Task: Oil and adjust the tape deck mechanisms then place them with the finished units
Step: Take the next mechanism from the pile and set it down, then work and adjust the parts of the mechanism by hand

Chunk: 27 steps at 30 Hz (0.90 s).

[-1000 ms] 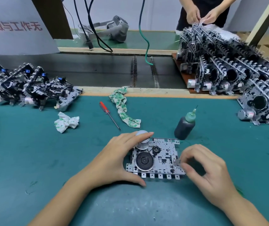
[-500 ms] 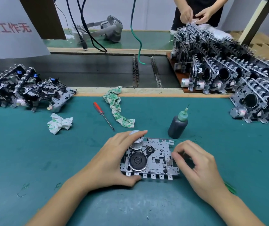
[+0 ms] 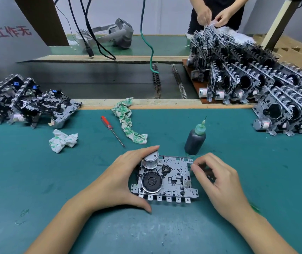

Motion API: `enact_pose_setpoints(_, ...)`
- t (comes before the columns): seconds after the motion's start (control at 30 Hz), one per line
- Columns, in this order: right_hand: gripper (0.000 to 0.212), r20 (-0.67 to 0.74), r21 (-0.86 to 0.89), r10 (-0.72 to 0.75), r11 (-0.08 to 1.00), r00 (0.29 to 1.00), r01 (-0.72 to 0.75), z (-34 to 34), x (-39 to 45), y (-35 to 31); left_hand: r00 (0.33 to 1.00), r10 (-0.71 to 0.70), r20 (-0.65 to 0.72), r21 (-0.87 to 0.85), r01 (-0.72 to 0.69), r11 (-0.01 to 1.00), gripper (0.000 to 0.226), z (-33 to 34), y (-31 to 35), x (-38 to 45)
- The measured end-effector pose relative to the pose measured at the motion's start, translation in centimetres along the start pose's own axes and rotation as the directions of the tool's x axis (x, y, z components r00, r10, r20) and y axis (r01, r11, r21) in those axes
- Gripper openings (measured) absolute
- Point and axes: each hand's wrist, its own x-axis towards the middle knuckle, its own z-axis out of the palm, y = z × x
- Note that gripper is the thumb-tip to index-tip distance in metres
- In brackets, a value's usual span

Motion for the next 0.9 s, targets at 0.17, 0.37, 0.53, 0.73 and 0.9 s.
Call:
enact_pose_setpoints(0.17,0.017,-0.005,0.039,0.053,0.998,0.999,-0.053,-0.2,0.2,0.0,1.0,-0.007,-0.004,-0.015,0.007,1.0,0.114,0.0,-0.1,0.0)
enact_pose_setpoints(0.37,0.018,-0.002,0.047,0.068,0.997,0.998,-0.068,-0.3,0.3,-0.3,1.0,-0.008,-0.006,-0.033,0.008,0.999,0.111,0.0,0.1,0.1)
enact_pose_setpoints(0.53,0.016,0.082,0.083,0.043,0.995,0.996,-0.049,-0.6,0.4,-0.9,1.0,0.0,0.013,-0.035,0.0,0.999,0.116,0.0,0.1,0.0)
enact_pose_setpoints(0.73,0.039,0.309,-0.021,0.021,1.0,0.951,-0.015,-0.6,0.3,-1.9,1.0,0.005,-0.012,-0.044,-0.005,0.999,0.109,0.0,0.3,0.1)
enact_pose_setpoints(0.9,0.084,0.434,-0.239,0.024,0.967,0.901,0.089,-1.1,1.2,-3.1,1.0,0.018,-0.018,-0.043,-0.019,0.999,0.11,0.1,0.3,0.2)
